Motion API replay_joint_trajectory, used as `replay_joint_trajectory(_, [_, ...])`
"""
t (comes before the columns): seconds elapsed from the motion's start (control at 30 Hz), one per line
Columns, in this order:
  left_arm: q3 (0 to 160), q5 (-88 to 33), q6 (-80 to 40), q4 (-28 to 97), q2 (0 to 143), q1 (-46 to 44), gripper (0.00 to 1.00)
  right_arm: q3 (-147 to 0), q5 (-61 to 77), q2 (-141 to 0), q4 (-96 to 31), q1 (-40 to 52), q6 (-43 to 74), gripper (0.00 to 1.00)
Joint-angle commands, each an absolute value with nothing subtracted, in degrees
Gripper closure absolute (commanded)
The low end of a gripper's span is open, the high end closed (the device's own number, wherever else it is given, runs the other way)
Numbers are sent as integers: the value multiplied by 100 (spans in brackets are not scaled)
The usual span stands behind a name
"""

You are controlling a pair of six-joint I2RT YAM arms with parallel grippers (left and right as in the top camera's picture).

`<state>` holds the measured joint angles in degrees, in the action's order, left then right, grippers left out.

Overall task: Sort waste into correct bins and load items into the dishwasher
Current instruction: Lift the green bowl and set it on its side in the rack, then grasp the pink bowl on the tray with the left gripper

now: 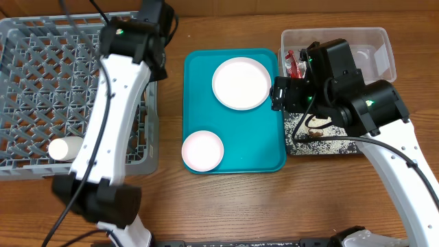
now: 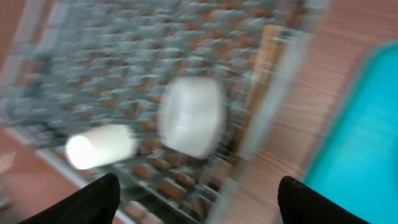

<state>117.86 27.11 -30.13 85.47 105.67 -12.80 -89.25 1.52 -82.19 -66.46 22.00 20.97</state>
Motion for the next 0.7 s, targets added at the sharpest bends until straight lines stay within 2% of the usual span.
replay_joint_trajectory(0.0, [11867,471,-1844,8462,10374,-1321,25,-9000,163,-8208,-6613,2178,2106,2])
replay_joint_trajectory(0.07, [11841,-349,-1404,8486,10374,-1350,33,-9000,163,-8208,-6615,2178,2106,2])
replay_joint_trajectory(0.13, [11690,-661,-1192,8532,10374,-1448,36,-9000,163,-8208,-6613,2178,2106,2])
replay_joint_trajectory(0.3, [10772,-270,-1450,8799,10374,-1973,41,-9000,163,-8208,-6637,2178,2106,1])
replay_joint_trajectory(0.4, [9876,-60,-1876,8538,10374,-2228,43,-9000,163,-8208,-6685,2178,2106,1])
replay_joint_trajectory(0.57, [8503,-67,-2746,7732,10374,-2084,51,-9000,163,-8208,-6683,2178,2106,1])
replay_joint_trajectory(0.67, [7992,-62,-2882,7251,10374,-1933,57,-9000,163,-8208,-6678,2178,2106,1])
